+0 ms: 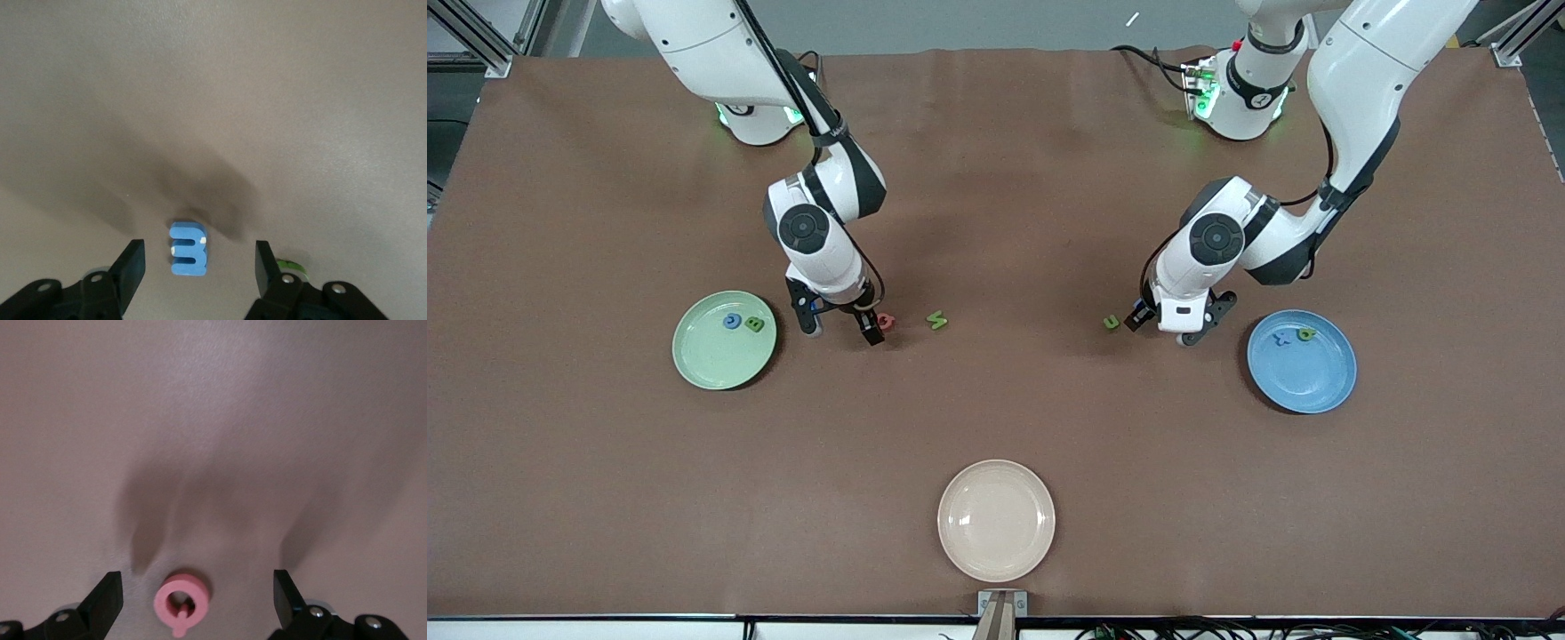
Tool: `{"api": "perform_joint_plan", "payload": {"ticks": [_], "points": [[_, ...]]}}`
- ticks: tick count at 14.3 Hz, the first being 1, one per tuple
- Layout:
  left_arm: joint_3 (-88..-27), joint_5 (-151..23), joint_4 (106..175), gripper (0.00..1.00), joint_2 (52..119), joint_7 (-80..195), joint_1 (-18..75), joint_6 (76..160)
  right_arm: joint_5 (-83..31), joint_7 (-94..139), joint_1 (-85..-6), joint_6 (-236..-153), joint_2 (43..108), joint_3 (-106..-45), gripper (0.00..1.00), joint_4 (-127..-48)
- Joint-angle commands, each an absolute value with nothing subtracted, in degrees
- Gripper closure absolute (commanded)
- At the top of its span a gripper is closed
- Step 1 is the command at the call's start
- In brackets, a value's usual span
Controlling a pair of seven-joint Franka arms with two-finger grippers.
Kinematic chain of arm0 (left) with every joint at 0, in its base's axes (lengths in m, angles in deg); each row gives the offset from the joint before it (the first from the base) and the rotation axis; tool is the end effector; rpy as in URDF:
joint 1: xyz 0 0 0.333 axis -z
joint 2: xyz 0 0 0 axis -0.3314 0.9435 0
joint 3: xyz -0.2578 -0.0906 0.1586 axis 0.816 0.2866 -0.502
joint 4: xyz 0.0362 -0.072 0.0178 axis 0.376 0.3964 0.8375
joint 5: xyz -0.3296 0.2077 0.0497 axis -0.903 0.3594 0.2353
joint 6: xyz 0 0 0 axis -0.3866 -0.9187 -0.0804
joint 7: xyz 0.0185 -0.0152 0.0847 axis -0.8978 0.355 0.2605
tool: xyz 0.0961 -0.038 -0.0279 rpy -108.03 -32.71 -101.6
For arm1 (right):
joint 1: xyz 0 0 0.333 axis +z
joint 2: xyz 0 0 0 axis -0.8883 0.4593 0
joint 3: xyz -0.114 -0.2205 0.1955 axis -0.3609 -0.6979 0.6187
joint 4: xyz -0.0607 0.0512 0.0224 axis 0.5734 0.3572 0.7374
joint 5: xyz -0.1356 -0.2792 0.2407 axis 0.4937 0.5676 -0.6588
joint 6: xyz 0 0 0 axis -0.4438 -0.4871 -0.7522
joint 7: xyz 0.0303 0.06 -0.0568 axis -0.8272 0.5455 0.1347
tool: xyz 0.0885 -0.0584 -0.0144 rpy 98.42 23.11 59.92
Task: Sort upper and lower case letters into plates
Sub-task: 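Drop the m in the blue plate while the right gripper drops Q in green plate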
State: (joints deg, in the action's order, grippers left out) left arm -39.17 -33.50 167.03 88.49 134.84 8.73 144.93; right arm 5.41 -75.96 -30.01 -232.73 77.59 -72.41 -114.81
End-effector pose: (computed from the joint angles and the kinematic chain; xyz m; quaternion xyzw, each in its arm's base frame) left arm 0.4868 -0.2478 0.1910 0.9293 0.3659 -0.0497 0.0006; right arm 0.4856 0.2771 0.1797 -0.8313 0.5554 0.0010 0.0210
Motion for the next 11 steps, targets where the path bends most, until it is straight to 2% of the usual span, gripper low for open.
{"api": "perform_joint_plan", "payload": {"ticks": [1,4,11], "points": [[-39.17,-31.82,167.36,0.32,89.31,136.44,8.55,146.25,5.64,-78.61,-28.82,-232.3,79.9,-72.97,0.03,-112.04],[-39.17,-30.94,167.36,0.33,89.92,136.44,8.46,146.16,5.73,-78.61,-28.64,-232.03,80.52,-72.88,0.11,-111.6],[-39.17,-30.16,167.8,0.47,90.45,136.44,8.55,146.16,5.73,-78.61,-27.77,-231.86,80.79,-72.88,0.28,-111.6]]}}
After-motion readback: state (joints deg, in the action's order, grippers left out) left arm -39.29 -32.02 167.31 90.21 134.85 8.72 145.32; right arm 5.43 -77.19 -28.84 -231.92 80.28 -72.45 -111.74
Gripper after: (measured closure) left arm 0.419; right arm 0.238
